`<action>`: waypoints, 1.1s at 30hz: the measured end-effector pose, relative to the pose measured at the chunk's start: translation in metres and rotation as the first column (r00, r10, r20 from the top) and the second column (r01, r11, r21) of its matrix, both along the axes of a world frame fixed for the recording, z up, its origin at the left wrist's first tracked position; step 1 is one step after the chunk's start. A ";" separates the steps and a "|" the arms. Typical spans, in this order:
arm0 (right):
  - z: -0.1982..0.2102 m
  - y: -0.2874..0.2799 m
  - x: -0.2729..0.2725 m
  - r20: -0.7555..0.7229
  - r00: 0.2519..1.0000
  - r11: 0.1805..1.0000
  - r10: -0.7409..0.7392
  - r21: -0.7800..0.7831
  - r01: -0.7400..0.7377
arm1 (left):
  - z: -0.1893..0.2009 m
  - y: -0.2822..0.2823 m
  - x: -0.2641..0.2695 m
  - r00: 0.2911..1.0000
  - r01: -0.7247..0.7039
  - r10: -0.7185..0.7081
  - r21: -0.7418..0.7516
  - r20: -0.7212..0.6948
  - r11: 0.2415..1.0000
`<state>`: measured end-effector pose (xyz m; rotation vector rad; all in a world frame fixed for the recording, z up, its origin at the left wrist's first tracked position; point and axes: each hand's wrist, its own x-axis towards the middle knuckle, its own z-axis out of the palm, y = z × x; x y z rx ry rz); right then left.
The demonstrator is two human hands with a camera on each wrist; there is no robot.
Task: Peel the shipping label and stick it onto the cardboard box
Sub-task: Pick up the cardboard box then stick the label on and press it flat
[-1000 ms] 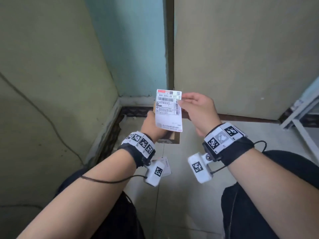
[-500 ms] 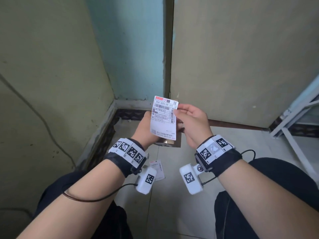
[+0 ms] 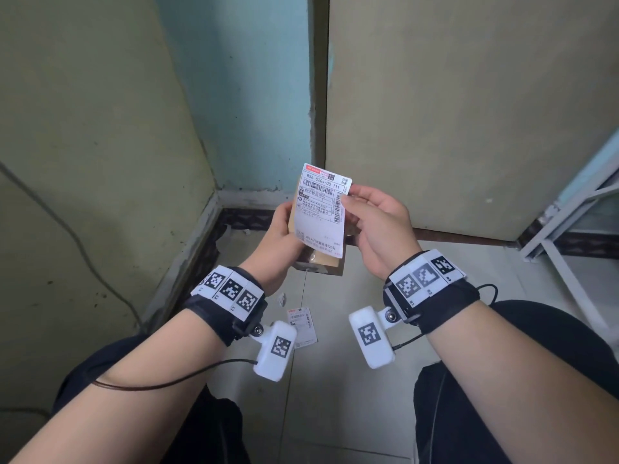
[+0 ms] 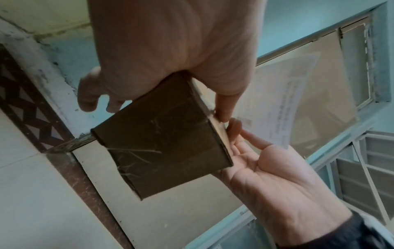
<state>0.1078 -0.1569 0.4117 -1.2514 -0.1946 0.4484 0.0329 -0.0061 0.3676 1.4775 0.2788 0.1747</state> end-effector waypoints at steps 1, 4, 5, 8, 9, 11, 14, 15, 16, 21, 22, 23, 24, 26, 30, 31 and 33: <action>0.001 -0.001 0.000 0.002 1.000 1.000 0.006 0.002 -0.006 | 0.002 0.000 -0.001 1.000 0.000 0.000 -0.036 0.001 0.999; 0.004 -0.004 -0.001 0.008 1.000 1.000 0.019 -0.007 -0.019 | 0.009 -0.004 -0.003 0.998 -0.061 0.058 -0.144 -0.024 0.988; 0.006 -0.005 -0.001 0.009 1.000 1.000 0.026 -0.006 -0.026 | 0.010 -0.005 -0.003 0.995 -0.094 0.088 -0.179 -0.040 0.979; 0.011 -0.008 0.000 0.015 0.999 0.999 0.043 0.023 -0.043 | 0.013 -0.005 -0.006 0.995 -0.087 0.073 -0.271 -0.063 0.959; 0.013 -0.009 0.001 0.018 0.999 0.998 0.047 0.032 -0.048 | 0.013 -0.004 -0.006 0.998 -0.052 0.038 -0.280 -0.055 0.959; 0.017 -0.011 0.003 0.017 0.998 0.997 0.064 0.050 -0.065 | 0.012 -0.002 -0.005 0.998 -0.041 0.024 -0.318 -0.056 0.947; 0.020 -0.014 0.003 0.017 0.994 0.992 0.110 0.066 -0.111 | 0.006 0.005 -0.003 0.997 -0.071 0.054 -0.372 -0.054 0.926; 0.021 -0.014 0.002 0.017 0.993 0.991 0.118 0.063 -0.119 | 0.003 0.007 -0.003 0.999 -0.033 0.022 -0.365 -0.035 0.930; 0.020 -0.014 0.001 0.016 0.993 0.991 0.120 0.060 -0.121 | 0.001 0.008 -0.003 1.000 0.003 -0.011 -0.354 -0.020 0.935; 0.015 -0.011 0.000 0.022 0.995 0.995 0.102 0.011 -0.102 | -0.005 0.002 -0.003 1.000 0.015 -0.015 -0.246 0.000 0.969; 0.014 -0.011 0.000 0.026 0.995 0.995 0.099 -0.001 -0.099 | -0.005 0.001 -0.003 1.000 0.007 -0.009 -0.236 -0.006 0.972; 0.014 -0.010 0.000 0.031 0.995 0.995 0.096 -0.008 -0.096 | -0.004 0.000 -0.003 1.000 -0.002 -0.001 -0.237 -0.012 0.972; 0.014 -0.009 -0.001 0.037 0.995 0.996 0.090 -0.011 -0.090 | -0.003 0.000 -0.003 1.000 -0.009 0.005 -0.241 -0.016 0.971; 0.013 -0.007 -0.002 0.053 0.996 0.997 0.075 -0.019 -0.074 | -0.001 0.000 -0.004 1.000 -0.014 0.008 -0.248 -0.025 0.969; 0.010 -0.003 -0.005 0.082 0.995 0.998 0.063 -0.023 -0.061 | -0.001 0.001 -0.004 0.999 -0.042 0.032 -0.262 -0.043 0.964; 0.010 -0.003 -0.005 0.088 0.994 0.998 0.065 -0.019 -0.063 | -0.002 0.001 -0.004 0.998 -0.059 0.049 -0.261 -0.047 0.963; 0.010 -0.003 -0.006 0.096 0.993 0.998 0.064 -0.010 -0.064 | -0.003 0.003 -0.003 0.995 -0.092 0.081 -0.267 -0.052 0.959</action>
